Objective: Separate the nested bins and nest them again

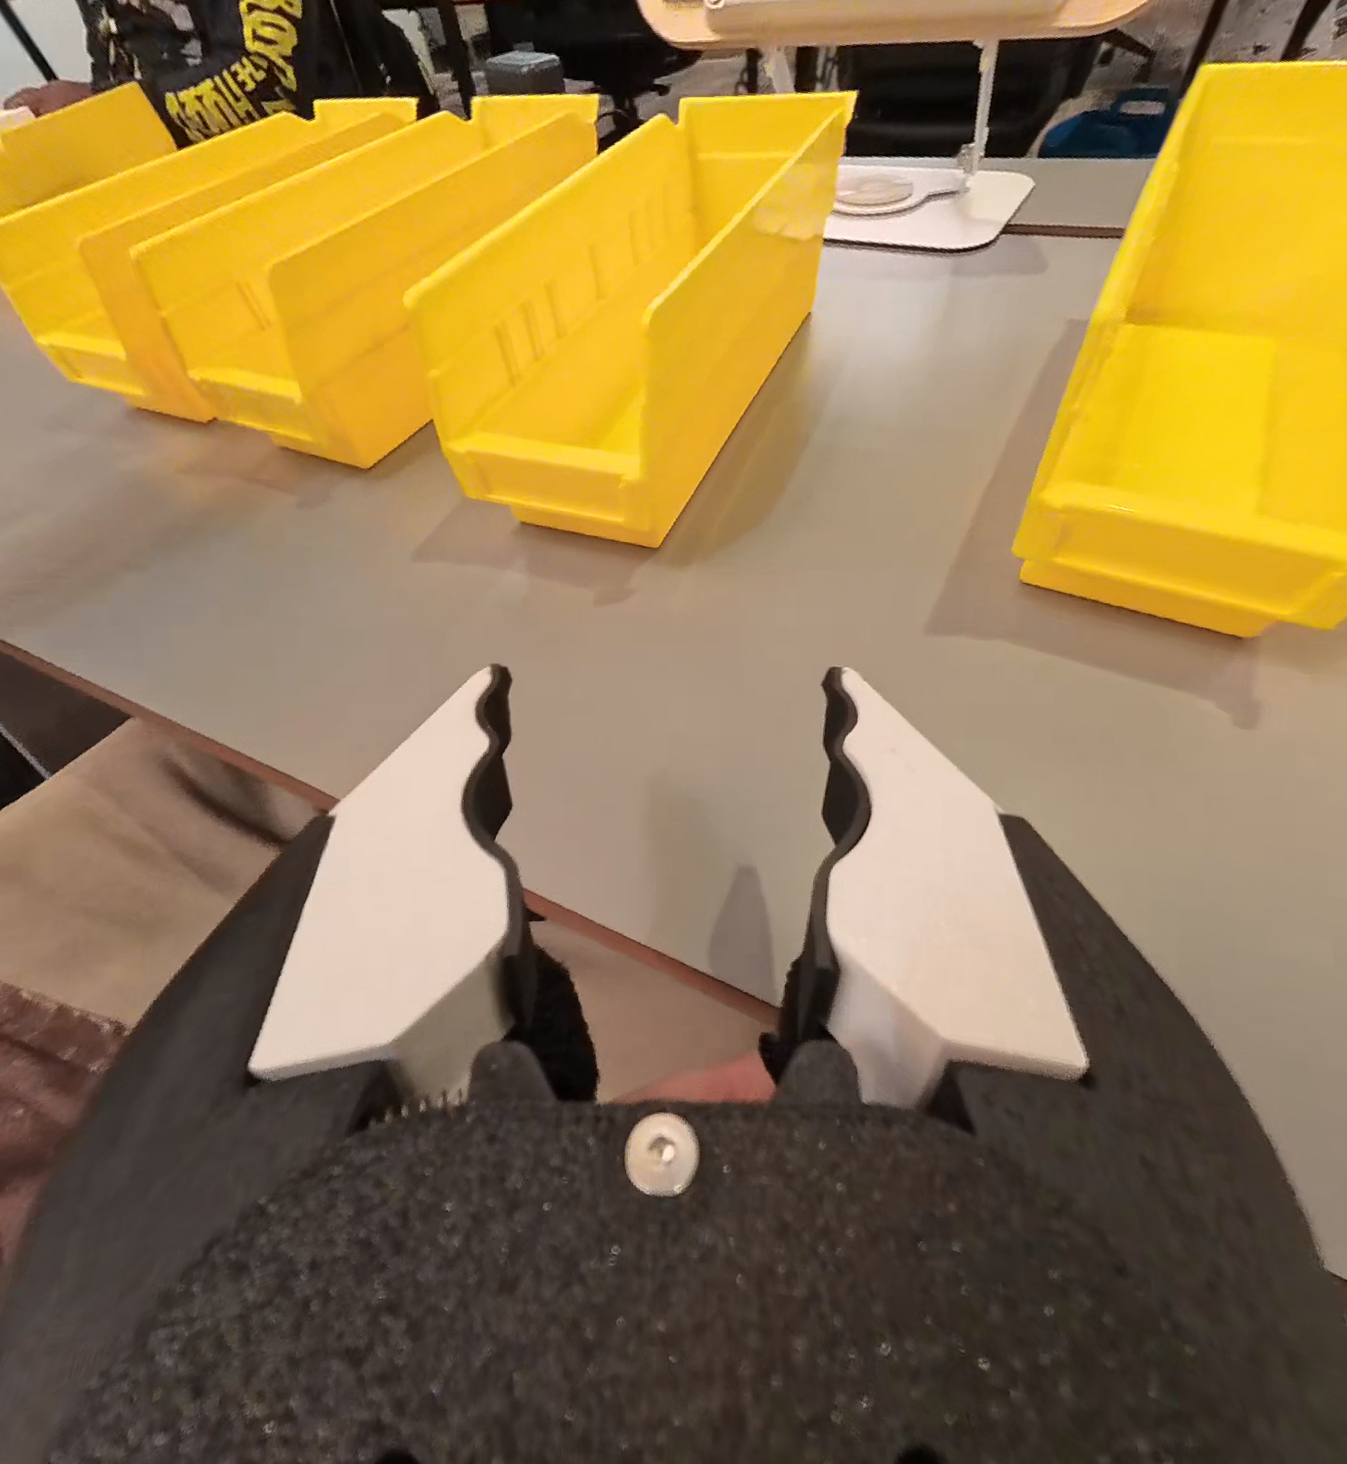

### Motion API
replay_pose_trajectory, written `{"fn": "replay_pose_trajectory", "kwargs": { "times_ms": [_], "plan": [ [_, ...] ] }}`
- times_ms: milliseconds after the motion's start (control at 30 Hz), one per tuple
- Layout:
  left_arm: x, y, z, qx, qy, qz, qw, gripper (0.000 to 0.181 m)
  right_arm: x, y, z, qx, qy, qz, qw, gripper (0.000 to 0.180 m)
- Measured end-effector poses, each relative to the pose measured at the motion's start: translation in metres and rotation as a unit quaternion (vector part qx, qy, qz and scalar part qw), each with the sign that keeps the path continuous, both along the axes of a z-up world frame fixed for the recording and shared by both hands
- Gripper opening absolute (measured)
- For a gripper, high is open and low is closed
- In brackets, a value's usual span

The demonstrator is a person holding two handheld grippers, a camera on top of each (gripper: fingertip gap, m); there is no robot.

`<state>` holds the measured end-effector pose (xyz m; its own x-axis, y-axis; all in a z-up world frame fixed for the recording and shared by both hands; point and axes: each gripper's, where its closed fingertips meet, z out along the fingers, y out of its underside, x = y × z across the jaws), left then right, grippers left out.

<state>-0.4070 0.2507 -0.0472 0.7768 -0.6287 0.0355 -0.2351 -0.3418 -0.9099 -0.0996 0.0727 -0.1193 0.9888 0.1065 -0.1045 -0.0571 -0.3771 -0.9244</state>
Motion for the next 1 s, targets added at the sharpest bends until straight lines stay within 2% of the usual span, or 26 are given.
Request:
{"fn": "replay_pose_trajectory", "kwargs": {
  "times_ms": [133, 200, 300, 400, 500, 633, 733, 833, 1000],
  "plan": [
    [-0.017, -0.05, -0.027, 0.048, -0.072, 0.008, 0.996, 0.082, 0.01, -0.001, -0.001, 0.001, 0.0, -0.015, 1.0, 0.08],
    [-0.02, -0.062, -0.027, 0.074, -0.079, 0.0, 0.994, 0.081, 0.012, 0.0, -0.001, 0.002, 0.004, -0.018, 1.0, 0.08],
    [-0.016, -0.064, -0.02, 0.086, -0.098, -0.016, 0.991, 0.084, 0.006, 0.006, 0.0, 0.006, 0.028, -0.009, 1.0, 0.08],
    [-0.018, -0.057, -0.034, 0.043, -0.119, -0.004, 0.992, 0.09, 0.002, 0.012, -0.001, 0.005, 0.031, -0.009, 0.999, 0.08],
    [-0.022, -0.05, -0.036, 0.038, -0.134, -0.005, 0.99, 0.08, 0.003, 0.019, -0.015, -0.02, -0.002, -0.014, 1.0, 0.081],
    [-0.029, -0.036, -0.036, 0.081, -0.086, 0.0, 0.993, 0.08, 0.007, 0.026, -0.02, -0.025, -0.04, -0.02, 0.999, 0.08],
    [-0.031, -0.034, -0.043, 0.071, -0.073, 0.005, 0.995, 0.083, 0.007, 0.028, -0.021, -0.03, -0.005, -0.015, 0.999, 0.08],
    [-0.03, -0.042, -0.043, 0.051, -0.09, -0.004, 0.995, 0.078, 0.006, 0.023, -0.019, -0.026, 0.02, -0.017, 0.999, 0.08],
    [-0.031, -0.046, -0.041, 0.072, -0.067, -0.003, 0.995, 0.075, 0.004, 0.009, -0.024, -0.04, 0.013, -0.016, 0.999, 0.08]
  ]
}}
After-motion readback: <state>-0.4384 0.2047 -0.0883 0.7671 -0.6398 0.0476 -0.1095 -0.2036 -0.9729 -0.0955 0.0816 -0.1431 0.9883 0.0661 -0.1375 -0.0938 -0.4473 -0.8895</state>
